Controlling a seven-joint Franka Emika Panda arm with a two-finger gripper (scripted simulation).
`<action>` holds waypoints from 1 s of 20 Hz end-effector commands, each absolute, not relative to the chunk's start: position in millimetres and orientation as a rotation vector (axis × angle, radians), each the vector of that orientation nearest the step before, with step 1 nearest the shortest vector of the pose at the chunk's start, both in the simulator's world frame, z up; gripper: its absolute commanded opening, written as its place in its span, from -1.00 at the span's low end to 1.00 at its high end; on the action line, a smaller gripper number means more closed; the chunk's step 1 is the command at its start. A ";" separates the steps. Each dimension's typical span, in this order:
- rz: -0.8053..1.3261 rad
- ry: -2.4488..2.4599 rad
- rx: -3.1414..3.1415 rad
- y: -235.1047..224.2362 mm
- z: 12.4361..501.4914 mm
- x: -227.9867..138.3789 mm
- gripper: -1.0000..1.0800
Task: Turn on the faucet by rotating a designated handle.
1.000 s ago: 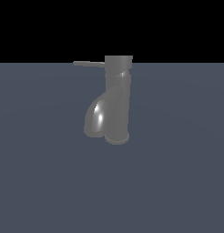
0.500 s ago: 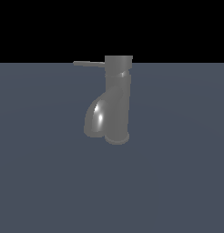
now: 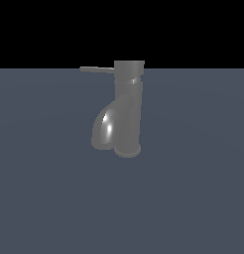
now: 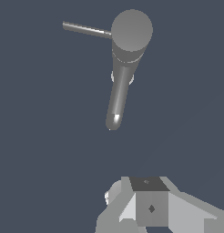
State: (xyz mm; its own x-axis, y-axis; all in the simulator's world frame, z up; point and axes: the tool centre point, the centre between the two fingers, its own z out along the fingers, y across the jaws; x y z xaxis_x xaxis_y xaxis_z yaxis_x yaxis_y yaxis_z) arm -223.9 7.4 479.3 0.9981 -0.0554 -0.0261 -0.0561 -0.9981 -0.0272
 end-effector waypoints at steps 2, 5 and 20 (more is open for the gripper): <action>0.043 0.176 -3.100 9.4 477.1 -212.8 -1.00; 0.047 0.272 -3.084 11.6 474.5 -200.9 -1.00; 0.081 0.821 -2.953 26.0 451.4 -133.1 -1.00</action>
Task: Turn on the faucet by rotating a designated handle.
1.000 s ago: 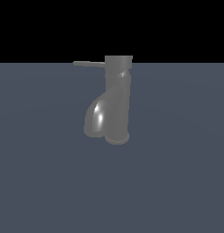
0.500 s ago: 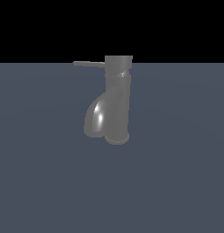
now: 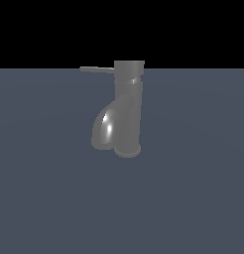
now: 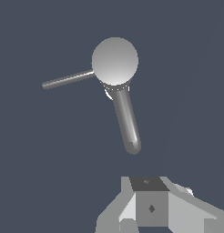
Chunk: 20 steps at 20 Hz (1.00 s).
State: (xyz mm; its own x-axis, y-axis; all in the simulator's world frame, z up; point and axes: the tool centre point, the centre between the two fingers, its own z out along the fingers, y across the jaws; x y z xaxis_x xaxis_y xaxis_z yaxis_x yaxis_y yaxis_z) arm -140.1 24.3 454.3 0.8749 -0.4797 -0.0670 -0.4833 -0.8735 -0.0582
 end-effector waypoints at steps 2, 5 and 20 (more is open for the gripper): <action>0.086 0.894 -2.931 28.1 447.2 -124.2 -1.00; 0.093 1.003 -2.894 31.4 440.6 -110.9 -1.00; 0.114 1.537 -2.663 49.5 399.8 -47.1 -1.00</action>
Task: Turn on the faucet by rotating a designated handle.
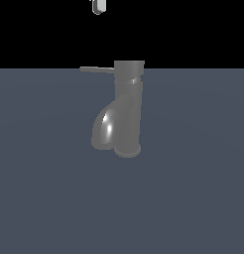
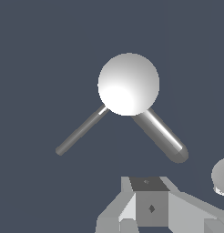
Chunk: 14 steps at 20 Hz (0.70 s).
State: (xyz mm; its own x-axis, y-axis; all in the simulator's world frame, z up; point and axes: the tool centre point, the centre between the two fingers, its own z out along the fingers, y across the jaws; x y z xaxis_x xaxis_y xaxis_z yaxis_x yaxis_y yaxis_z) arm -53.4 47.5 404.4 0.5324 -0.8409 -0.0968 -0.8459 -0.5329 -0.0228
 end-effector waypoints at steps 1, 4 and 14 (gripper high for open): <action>0.114 1.572 -2.645 50.8 396.7 -43.0 -1.00; 0.113 1.674 -2.588 54.8 387.0 -31.0 -1.00; 0.095 2.001 -2.375 68.6 352.1 6.8 -1.00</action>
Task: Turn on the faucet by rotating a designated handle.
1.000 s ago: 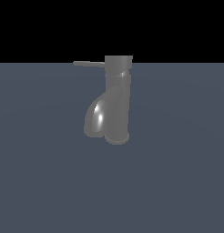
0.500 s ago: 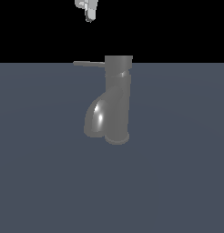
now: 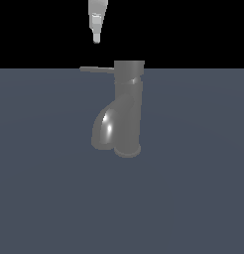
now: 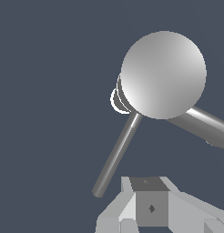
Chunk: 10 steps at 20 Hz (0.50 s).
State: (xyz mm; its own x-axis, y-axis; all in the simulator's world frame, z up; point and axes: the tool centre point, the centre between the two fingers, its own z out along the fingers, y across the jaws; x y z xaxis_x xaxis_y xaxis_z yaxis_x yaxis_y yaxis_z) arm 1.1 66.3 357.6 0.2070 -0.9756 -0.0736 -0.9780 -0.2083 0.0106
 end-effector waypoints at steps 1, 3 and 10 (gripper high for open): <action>0.091 2.032 -2.351 70.0 348.4 10.4 -1.00; 0.084 2.094 -2.303 72.9 340.9 17.5 -1.00; 0.050 2.291 -2.130 83.0 314.5 40.5 -1.00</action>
